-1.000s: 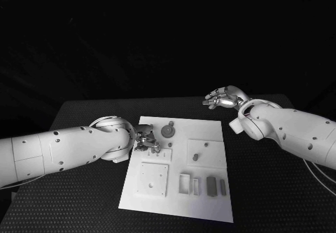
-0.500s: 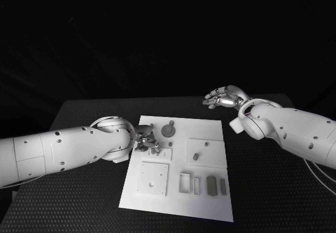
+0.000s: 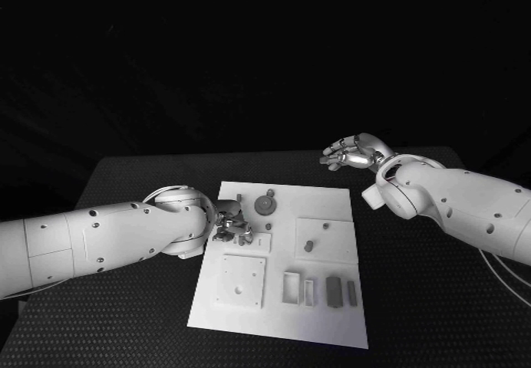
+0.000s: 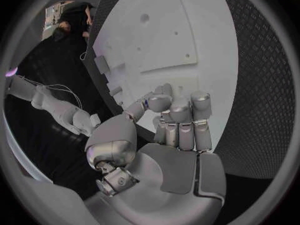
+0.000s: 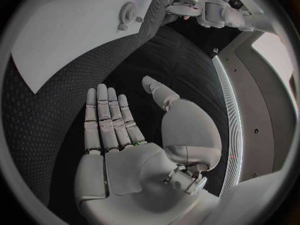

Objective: Assemble the parts on the task board

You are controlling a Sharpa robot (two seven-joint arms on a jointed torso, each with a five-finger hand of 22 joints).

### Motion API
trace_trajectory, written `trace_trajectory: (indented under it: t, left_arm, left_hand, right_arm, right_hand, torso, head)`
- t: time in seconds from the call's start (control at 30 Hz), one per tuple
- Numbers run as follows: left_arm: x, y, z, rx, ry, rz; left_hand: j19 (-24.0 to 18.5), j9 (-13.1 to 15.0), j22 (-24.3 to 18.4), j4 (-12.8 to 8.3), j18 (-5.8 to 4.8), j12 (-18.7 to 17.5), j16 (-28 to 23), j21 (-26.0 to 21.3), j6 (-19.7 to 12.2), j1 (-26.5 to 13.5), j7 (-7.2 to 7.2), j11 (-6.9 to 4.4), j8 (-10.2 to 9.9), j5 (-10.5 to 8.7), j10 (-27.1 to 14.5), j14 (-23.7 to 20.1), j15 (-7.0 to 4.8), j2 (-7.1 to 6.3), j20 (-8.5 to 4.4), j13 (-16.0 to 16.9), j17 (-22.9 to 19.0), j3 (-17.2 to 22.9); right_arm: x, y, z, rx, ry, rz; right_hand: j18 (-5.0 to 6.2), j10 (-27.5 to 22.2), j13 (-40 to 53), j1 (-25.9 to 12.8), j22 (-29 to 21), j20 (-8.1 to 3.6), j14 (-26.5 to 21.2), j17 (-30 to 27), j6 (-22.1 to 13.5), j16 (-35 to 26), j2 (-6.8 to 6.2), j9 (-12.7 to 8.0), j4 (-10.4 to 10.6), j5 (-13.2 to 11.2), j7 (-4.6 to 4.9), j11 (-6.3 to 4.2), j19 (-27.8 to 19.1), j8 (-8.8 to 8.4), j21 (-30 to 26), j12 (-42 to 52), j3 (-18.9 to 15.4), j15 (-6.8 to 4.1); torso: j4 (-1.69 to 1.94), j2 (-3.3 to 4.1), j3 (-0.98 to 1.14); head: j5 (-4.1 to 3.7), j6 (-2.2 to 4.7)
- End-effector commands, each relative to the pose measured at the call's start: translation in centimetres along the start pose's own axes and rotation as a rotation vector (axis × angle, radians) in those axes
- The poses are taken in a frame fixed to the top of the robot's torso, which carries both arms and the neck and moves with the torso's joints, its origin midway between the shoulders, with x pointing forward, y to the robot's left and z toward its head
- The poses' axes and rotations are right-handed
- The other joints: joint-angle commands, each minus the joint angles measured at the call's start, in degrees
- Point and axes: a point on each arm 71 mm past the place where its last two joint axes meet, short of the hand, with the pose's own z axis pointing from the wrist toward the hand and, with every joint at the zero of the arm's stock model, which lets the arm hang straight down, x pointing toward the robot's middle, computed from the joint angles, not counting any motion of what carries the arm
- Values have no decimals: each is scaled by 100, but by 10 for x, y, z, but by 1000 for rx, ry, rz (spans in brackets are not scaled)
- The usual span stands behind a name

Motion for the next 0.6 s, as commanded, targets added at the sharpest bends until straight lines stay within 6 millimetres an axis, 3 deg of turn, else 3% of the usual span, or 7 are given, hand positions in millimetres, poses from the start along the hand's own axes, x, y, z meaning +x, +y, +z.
trace_trajectory:
  t: [0.03,0.6]
  left_arm:
    - [2,-2,0,7,8,19]
    - [1,-2,-1,14,-17,31]
  left_hand:
    - [-18,0,98,26,41,26,24,26,951,-20,-452,-95,24,-19,-68,84,-103,59,-537,-9,-8,22]
    - [-13,-2,99,1,51,41,46,39,964,-3,-461,-105,27,2,-63,89,-98,102,-545,-45,-28,89]
  right_arm:
    - [2,2,0,-13,16,4]
    - [3,2,0,-14,19,4]
  right_hand:
    - [79,37,-9,53,6,9,4,-8,14,-26,-4,-7,18,24,73,3,7,5,-24,-43,15,29]
    - [73,63,-8,6,26,14,3,-26,18,-50,-9,-28,68,132,79,7,-7,11,-66,-109,-25,37]
  torso:
    - [-1,2,-2]
    - [1,2,-3]
  head:
    - [-4,-4]
    - [-13,-22]
